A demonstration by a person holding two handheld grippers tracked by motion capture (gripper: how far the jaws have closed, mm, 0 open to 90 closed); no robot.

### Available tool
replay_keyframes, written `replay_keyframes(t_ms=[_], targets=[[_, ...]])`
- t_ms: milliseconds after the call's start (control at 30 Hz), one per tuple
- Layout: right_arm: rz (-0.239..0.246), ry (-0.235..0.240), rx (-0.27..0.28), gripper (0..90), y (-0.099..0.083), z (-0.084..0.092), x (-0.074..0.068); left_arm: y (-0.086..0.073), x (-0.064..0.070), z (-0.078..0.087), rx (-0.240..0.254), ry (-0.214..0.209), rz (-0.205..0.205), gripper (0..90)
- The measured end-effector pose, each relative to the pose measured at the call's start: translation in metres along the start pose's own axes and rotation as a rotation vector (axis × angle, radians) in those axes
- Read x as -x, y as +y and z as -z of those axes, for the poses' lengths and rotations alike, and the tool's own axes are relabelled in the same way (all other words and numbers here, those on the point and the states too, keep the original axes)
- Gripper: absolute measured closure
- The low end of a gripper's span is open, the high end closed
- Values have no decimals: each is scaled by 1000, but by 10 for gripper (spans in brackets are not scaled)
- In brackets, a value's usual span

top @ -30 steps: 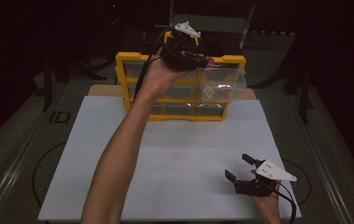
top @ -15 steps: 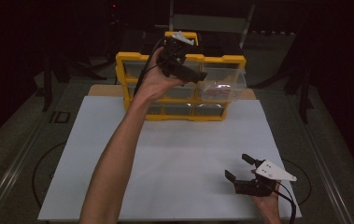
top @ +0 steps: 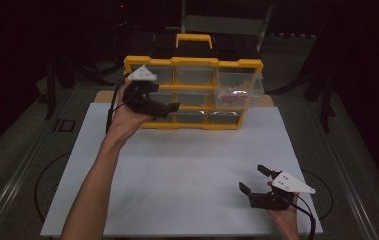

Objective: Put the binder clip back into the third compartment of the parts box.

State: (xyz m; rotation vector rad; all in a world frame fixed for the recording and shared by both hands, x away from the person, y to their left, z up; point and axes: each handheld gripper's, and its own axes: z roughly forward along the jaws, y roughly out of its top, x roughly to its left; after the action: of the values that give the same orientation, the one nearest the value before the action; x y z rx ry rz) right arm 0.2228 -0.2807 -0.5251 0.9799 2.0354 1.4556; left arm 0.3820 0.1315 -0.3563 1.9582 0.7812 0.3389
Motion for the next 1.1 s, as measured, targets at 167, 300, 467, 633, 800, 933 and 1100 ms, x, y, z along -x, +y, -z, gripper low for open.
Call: replay_keyframes(t_ms=[167, 300, 467, 633, 800, 933, 1100], targets=[[0, 6, -1, 83, 0, -2, -2, -48, 2, 18, 19, 16, 6, 4], [0, 6, -2, 83, 1, -3, -4, -98, 5, 32, 26, 40, 24, 1], [3, 7, 1, 83, 1, -4, -4, -157, 15, 55, 83, 76, 41, 1], [0, 4, 6, 83, 2, -5, -6, -179, 23, 65, 95, 111, 24, 1], [-6, -3, 21, 83, 3, -5, -6, -202, 27, 75, 121, 159, 40, 1], [-11, -10, 28, 83, 4, -5, -5, -226, 25, 84, 155, 174, 76, 1], [-2, -3, 26, 83, 5, -8, -7, -238, 24, 86, 146, 192, 86, 1]])
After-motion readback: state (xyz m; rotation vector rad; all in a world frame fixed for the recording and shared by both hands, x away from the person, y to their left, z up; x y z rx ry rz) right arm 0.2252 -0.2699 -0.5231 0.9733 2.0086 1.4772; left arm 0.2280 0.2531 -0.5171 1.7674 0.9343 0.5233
